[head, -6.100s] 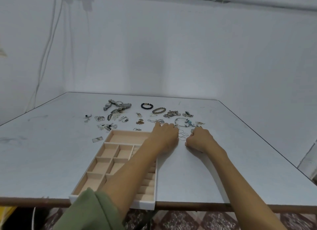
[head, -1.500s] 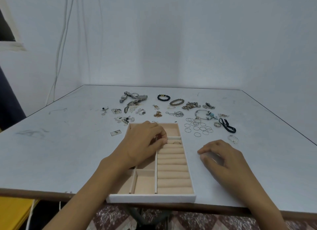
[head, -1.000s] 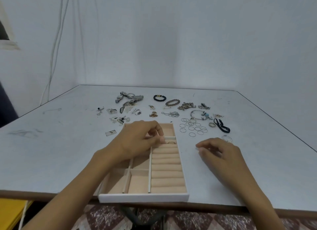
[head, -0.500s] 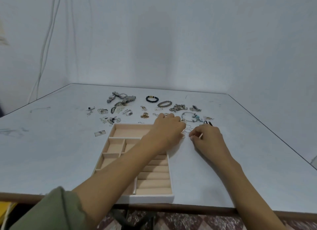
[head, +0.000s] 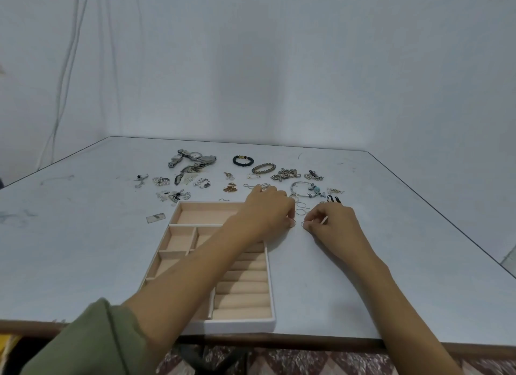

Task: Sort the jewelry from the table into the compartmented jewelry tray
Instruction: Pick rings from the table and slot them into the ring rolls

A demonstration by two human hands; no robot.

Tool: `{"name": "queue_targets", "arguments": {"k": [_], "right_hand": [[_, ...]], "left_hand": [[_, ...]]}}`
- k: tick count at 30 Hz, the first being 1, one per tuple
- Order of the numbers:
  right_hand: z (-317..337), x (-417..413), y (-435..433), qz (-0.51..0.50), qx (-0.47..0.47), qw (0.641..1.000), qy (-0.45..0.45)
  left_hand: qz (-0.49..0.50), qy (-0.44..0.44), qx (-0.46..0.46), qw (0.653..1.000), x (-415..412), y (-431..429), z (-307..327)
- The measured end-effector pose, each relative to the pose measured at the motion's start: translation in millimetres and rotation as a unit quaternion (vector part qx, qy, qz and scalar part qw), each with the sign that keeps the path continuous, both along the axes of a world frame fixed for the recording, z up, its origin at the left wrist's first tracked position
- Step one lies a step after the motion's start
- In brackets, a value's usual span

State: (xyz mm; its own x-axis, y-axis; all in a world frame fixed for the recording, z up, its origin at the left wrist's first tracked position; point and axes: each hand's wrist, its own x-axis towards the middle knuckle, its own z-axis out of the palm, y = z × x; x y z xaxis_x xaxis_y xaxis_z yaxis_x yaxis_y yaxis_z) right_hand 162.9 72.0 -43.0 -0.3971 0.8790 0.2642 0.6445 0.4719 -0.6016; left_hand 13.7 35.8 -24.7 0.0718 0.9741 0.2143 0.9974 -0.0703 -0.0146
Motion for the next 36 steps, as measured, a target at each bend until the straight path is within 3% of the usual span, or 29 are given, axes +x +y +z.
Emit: {"name": "queue_targets", "arguments": {"k": [7,12,16,21,28,36], "right_hand": [[1,0,3,0.011,-0.014,1.000,0.001],[-1,-1,3,0.010,-0.023,1.000,0.003],[-1,-1,4,0.014,-0.030,0.999,0.010],[3,-5,3,0.017,-0.019,0.999,-0.041],[15,-13,9,0.010,-0.056,0.990,-0.127],[-1,-4,-8,0.012,0.020,0.999,0.028]], "left_hand": [[-0.025,-0.053,0.031,0.998,0,-3,5],[-0.032,-0.175,0.063,0.982,-12,-26,18],[-0.041,-0.327,0.088,0.940,-39,-57,35],[-0.008,-0.429,0.099,0.898,-65,-92,29],[-0.015,-0.419,0.109,0.901,-72,-111,4],[-0.027,-0.424,0.124,0.897,-70,-116,-1]]}}
